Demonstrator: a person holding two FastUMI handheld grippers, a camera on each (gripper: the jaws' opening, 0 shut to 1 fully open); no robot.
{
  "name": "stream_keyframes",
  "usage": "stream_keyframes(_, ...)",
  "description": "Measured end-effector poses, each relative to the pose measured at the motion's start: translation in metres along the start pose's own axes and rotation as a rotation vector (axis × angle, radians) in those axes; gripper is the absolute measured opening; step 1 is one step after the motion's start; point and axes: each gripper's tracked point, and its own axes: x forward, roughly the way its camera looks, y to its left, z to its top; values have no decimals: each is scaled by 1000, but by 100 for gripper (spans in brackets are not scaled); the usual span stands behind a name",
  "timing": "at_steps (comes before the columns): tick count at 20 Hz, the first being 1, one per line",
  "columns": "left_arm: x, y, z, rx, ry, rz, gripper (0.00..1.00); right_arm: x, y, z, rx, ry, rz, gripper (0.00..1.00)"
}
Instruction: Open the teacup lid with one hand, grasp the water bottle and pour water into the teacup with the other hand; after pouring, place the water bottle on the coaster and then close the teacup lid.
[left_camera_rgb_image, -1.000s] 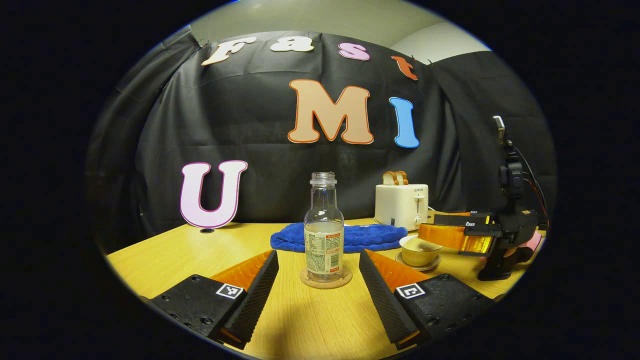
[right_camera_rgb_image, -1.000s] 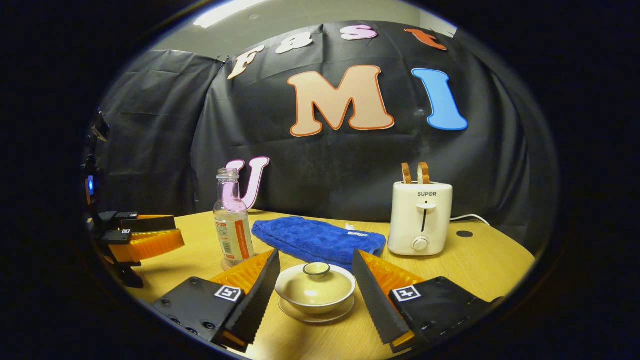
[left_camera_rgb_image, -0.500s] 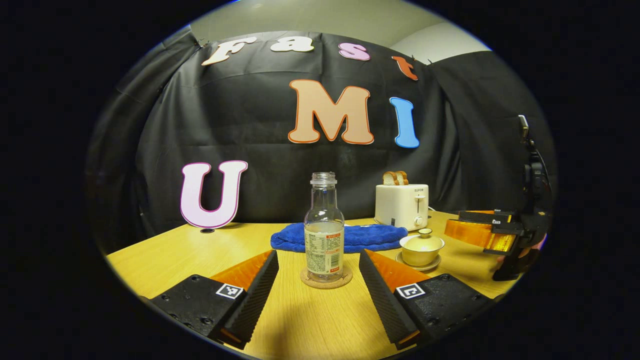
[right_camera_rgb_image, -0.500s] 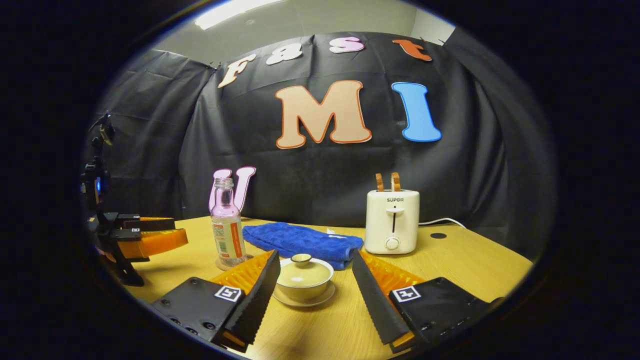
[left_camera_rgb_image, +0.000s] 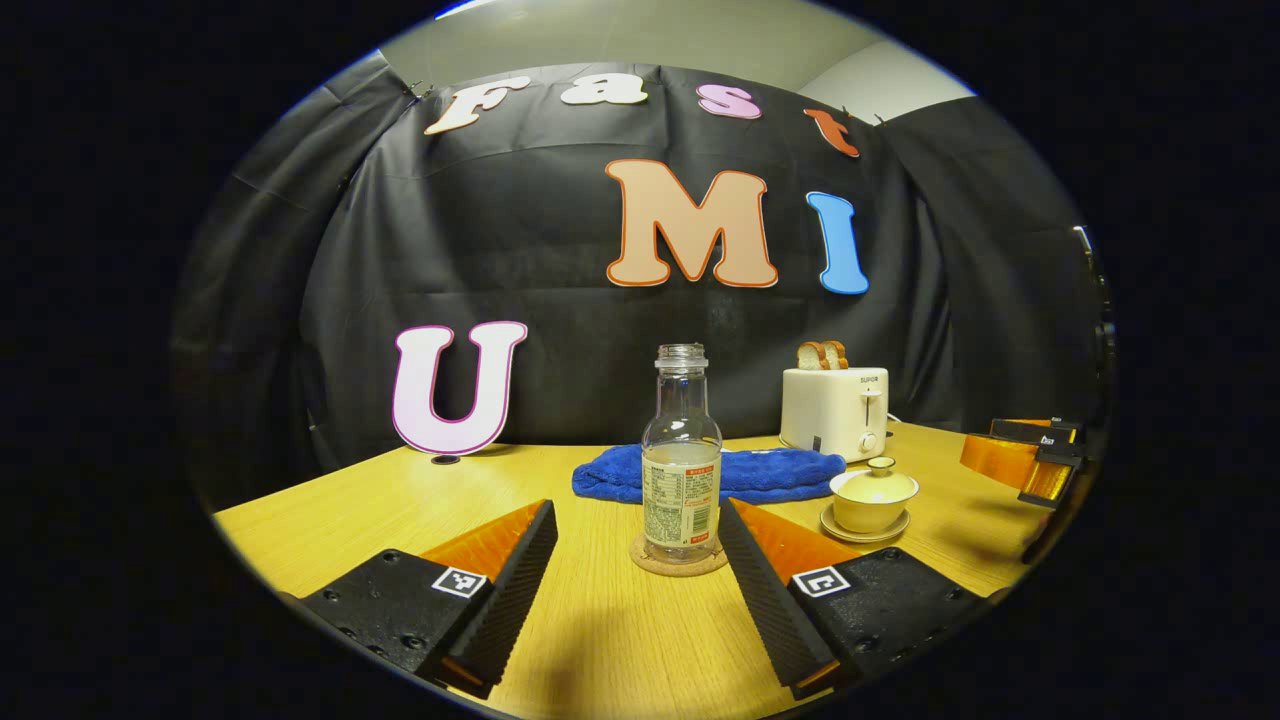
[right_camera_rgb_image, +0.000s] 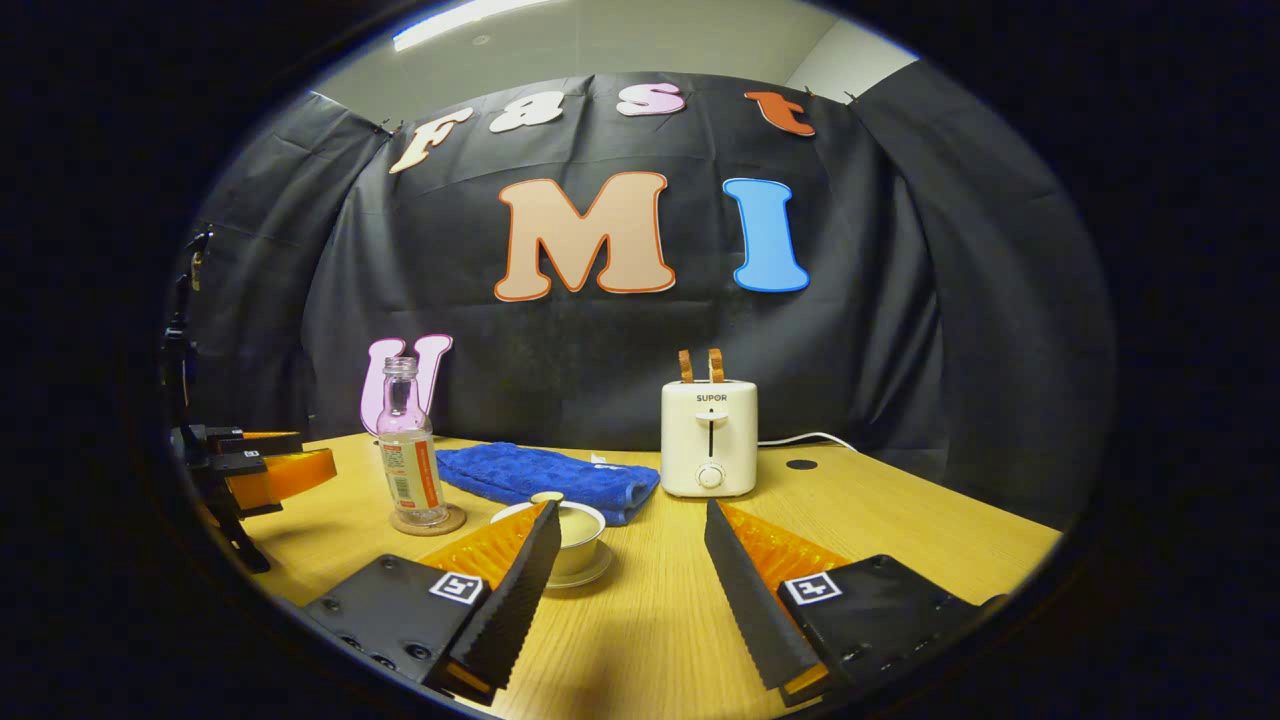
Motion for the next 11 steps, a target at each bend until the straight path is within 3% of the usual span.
stream_keyframes(6,0,1,0,0,1,8,94,-1,-2,0,0,0,-8,89)
stream_keyframes(7,0,1,1,0,-1,8,94,-1,-2,0,0,-1,-10,92)
stream_keyframes(10,0,3,0,0,0,12,94,0,-3,0,0,-1,-15,89)
stream_keyframes(11,0,2,0,-2,3,12,94,0,-3,0,0,-1,-17,93)
